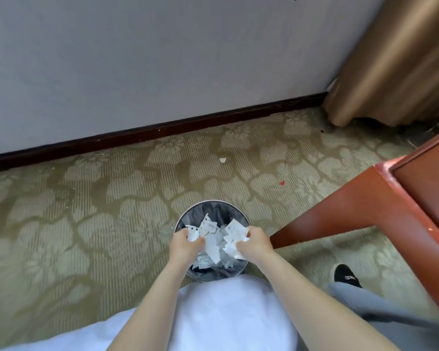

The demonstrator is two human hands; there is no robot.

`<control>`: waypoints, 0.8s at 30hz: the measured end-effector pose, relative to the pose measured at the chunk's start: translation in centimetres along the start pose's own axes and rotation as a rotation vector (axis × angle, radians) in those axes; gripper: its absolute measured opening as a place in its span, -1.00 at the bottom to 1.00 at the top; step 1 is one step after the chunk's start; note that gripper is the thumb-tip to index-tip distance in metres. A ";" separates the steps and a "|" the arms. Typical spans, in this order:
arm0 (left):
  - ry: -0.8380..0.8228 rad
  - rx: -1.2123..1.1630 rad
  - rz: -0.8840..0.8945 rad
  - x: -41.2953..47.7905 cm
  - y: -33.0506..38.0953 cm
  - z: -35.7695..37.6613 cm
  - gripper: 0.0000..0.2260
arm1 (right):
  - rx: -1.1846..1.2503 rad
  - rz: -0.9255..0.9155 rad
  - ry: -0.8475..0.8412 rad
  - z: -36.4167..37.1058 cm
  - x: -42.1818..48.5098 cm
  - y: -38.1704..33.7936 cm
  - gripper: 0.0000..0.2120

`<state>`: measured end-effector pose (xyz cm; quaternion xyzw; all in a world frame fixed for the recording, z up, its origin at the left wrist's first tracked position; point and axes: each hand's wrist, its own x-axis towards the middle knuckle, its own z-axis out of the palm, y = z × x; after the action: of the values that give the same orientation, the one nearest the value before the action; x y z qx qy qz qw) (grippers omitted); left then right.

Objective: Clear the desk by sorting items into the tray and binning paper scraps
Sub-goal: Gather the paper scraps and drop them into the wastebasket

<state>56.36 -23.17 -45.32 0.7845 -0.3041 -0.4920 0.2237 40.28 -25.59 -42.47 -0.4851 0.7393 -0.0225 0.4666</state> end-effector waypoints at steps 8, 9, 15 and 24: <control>-0.218 0.142 -0.074 0.7 -0.3 0.8 -0.66 | 0.032 0.001 -0.181 1.0 2.1 -0.1 -0.84; -0.221 0.158 -0.047 0.6 -0.3 0.9 -0.66 | 0.029 0.004 -0.184 1.0 2.1 0.1 -0.80; -0.307 0.229 0.070 -1.5 1.3 -0.3 -0.71 | -0.024 -0.022 -0.157 -0.8 0.1 0.3 -0.86; -0.287 0.404 0.412 -8.2 6.2 -5.1 -0.77 | -0.139 -0.246 -0.094 -7.4 -7.6 -2.8 -0.78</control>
<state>56.66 -21.59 -33.98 0.6577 -0.5764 -0.4717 0.1129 37.64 -24.56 -31.86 -0.6035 0.6514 -0.0054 0.4598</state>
